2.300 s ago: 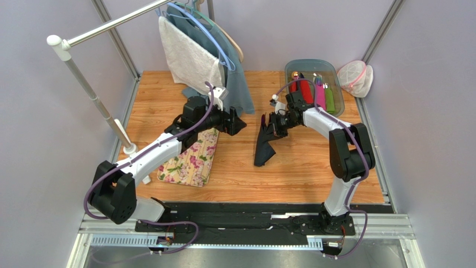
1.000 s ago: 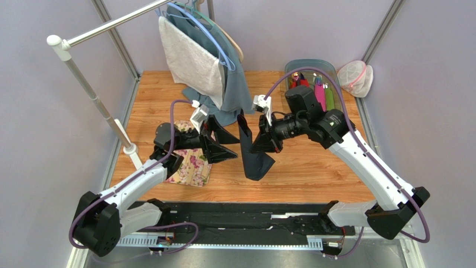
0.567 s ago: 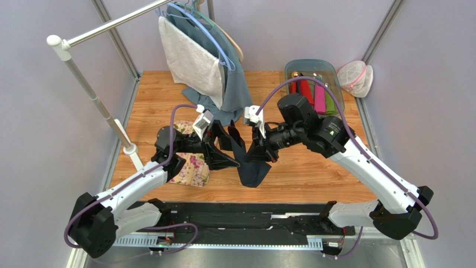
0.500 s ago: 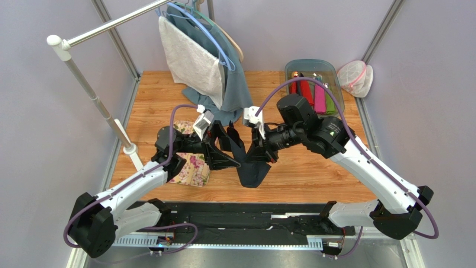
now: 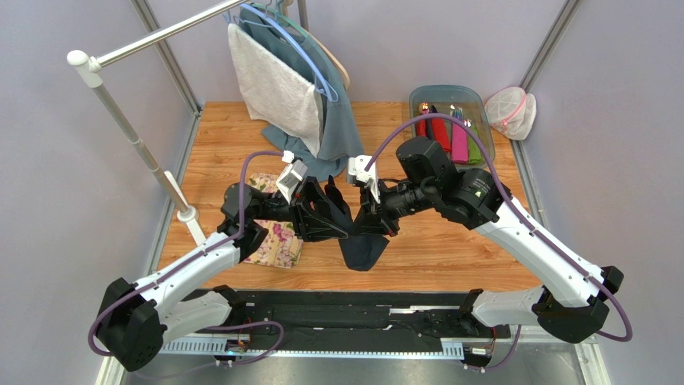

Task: Place the utensils on the paper napkin and roll it up

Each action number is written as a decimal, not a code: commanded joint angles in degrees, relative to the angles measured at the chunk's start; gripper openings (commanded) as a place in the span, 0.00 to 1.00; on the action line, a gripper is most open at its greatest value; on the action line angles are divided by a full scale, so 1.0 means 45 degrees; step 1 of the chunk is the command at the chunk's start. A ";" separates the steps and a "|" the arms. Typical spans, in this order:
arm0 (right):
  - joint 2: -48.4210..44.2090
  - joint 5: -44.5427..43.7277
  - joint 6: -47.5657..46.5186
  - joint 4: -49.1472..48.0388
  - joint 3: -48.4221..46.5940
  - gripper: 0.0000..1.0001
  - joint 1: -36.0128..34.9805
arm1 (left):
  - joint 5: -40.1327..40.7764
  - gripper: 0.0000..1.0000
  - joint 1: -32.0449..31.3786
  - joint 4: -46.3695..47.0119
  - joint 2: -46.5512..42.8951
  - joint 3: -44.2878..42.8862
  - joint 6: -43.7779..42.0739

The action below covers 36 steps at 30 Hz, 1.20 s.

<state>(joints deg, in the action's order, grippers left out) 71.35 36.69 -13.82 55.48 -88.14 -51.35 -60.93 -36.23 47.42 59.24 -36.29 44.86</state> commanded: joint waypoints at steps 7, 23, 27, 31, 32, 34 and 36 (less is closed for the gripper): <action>-0.0562 -0.0008 -0.0287 -0.0845 -0.0277 0.00 -0.0190 | 0.0063 0.46 -0.0113 0.0732 -0.0060 -0.0763 0.0148; -0.1129 -0.0125 -0.0209 -0.1490 0.0269 0.00 -0.0385 | -0.0113 0.04 -0.0172 0.0654 0.0097 -0.1036 0.0499; -0.1188 -0.0242 -0.0054 -0.1646 0.0425 0.00 -0.0405 | 0.0023 0.00 -0.0191 0.0303 -0.0079 -0.1017 0.0558; -0.1266 -0.0652 0.0278 -0.1685 0.0504 0.11 -0.0405 | 0.0159 0.00 -0.0075 -0.0184 -0.0313 -0.1056 0.0441; -0.1305 -0.0807 0.0318 -0.1666 0.0524 0.18 -0.0405 | 0.0218 0.00 -0.0016 -0.0302 -0.0410 -0.1075 0.0499; -0.1461 -0.1178 0.0473 -0.1646 0.0582 0.32 -0.0385 | 0.0238 0.00 0.0120 -0.0516 -0.0489 -0.1172 0.0558; -0.1578 -0.1452 0.0669 -0.1588 0.0641 0.45 -0.0404 | 0.0297 0.00 0.0238 -0.0693 -0.0606 -0.1251 0.0617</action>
<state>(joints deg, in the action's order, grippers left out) 66.94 33.47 -12.36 51.51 -85.30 -52.82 -60.55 -36.18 44.36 58.72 -38.76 47.29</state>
